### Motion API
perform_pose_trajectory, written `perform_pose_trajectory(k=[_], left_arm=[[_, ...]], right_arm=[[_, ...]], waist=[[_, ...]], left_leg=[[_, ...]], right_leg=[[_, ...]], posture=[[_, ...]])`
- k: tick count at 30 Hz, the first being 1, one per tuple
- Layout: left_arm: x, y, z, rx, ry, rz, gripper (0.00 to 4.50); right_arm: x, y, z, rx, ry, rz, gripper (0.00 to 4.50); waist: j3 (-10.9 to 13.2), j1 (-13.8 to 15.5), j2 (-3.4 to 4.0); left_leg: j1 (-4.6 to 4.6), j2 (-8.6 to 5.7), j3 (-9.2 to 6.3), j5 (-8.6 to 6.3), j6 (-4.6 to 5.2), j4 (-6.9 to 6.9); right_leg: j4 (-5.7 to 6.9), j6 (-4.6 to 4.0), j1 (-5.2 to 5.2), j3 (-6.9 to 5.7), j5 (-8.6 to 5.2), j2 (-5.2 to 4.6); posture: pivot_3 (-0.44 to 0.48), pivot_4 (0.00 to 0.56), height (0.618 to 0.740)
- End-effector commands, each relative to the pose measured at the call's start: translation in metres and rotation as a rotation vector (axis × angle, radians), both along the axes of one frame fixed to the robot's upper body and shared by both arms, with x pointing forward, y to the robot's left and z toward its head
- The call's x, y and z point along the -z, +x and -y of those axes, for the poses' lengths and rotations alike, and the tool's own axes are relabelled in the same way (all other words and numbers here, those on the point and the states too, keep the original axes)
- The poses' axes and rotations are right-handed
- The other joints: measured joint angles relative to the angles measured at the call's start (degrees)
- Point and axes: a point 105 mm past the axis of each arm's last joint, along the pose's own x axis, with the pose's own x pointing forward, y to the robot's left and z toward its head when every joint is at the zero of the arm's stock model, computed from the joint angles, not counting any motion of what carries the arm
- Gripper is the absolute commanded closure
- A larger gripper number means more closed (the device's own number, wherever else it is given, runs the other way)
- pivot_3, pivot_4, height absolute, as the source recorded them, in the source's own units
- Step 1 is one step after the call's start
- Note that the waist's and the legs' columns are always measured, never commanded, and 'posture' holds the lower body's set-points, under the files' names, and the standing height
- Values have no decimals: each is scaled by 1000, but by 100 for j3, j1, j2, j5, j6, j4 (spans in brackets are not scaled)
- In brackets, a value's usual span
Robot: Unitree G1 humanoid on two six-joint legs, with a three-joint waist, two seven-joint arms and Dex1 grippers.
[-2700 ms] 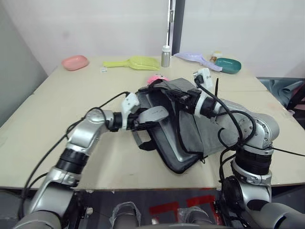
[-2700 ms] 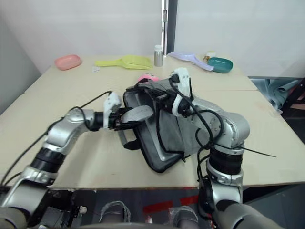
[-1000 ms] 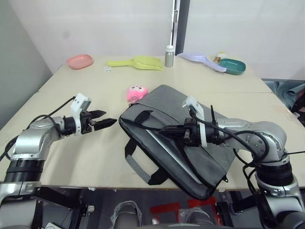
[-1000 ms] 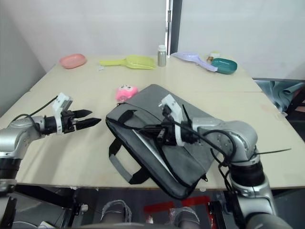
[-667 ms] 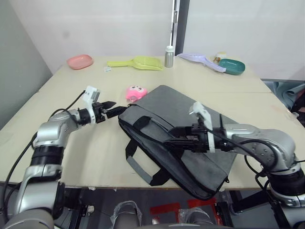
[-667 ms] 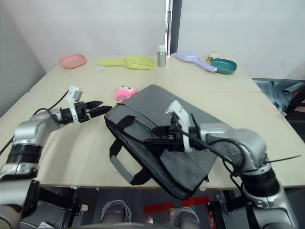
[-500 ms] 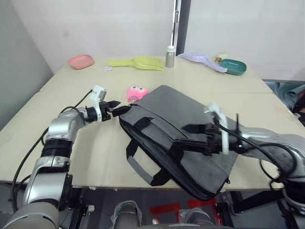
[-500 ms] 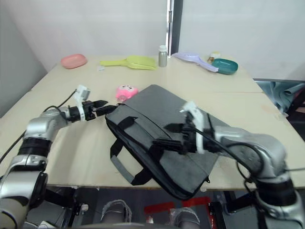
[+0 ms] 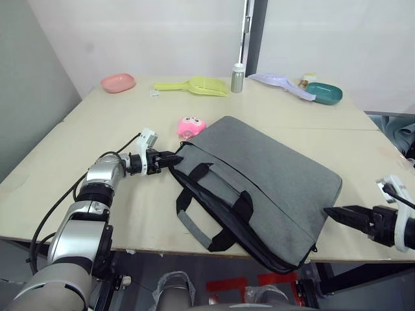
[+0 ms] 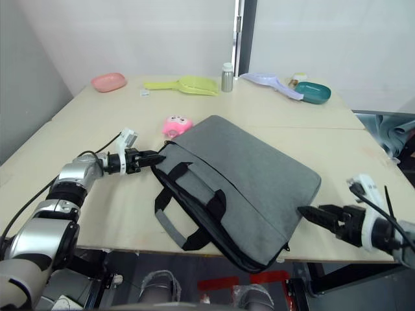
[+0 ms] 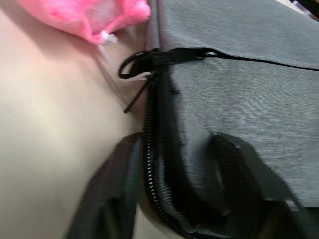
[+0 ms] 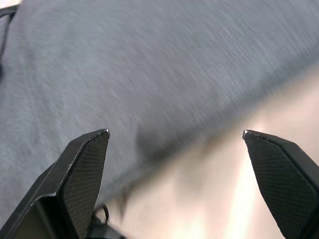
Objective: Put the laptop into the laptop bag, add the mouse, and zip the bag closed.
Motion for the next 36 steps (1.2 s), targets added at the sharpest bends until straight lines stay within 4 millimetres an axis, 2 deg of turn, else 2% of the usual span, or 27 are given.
perform_pose_trajectory(k=[1,3,4,8,10,13,21,24,31,36], left_arm=[[-2,1,3,16,12,5,3746],[-1,0,3,18,17,4,4323],[0,0,2,17,21,3,4472],[0,1,-1,-1,28,7,4472],[2,2,-4,-23,51,5,4472],[5,1,-8,-32,60,3,4500],[7,-6,-13,-38,67,3,4500],[6,-13,-18,-40,65,-1,4500],[-4,-29,-32,-59,67,-3,4500],[-15,-56,-45,-85,73,-16,4500]], right_arm=[[-6,1,1,47,65,44,0],[0,4,-5,69,118,36,0],[3,4,-10,70,145,27,0],[11,5,-18,72,158,1,0],[7,6,-21,67,198,14,0],[3,8,-24,51,228,27,807],[-3,18,-23,44,254,41,3582],[-4,23,-26,40,267,57,4466],[-13,44,-35,56,270,119,4466],[-25,83,-58,60,223,195,4466]], waist=[[-2,-6,3],[-3,-10,3],[-3,-10,3],[-6,-12,14],[-7,-10,14],[-8,-10,16],[-9,-64,17],[-9,-128,18],[-7,-311,24],[-2,-460,32]], left_leg=[[2,0,0,0,0,0],[6,-1,1,0,0,0],[10,-1,0,0,0,0],[7,-2,-2,0,0,-7],[6,-2,-2,0,0,-10],[7,-2,-2,0,-1,-15],[8,-2,-2,0,-1,-17],[7,-1,-2,0,-2,-22],[4,0,1,0,-2,-36],[0,4,13,1,-6,-48]], right_leg=[[0,0,1,1,0,0],[0,0,6,2,0,-1],[-1,0,11,1,0,-1],[-13,1,13,-3,0,-2],[-17,1,13,-5,0,-2],[-20,1,14,-6,0,-2],[-23,1,17,-6,-1,-2],[-27,2,16,-7,-1,-1],[-39,1,11,-9,-1,1],[-36,0,-10,-2,-1,6]], posture=[[0,150,740],[0,150,740],[0,150,740],[0,150,740],[0,150,740],[0,150,740],[0,150,740],[0,150,740],[0,150,740],[0,150,740]])
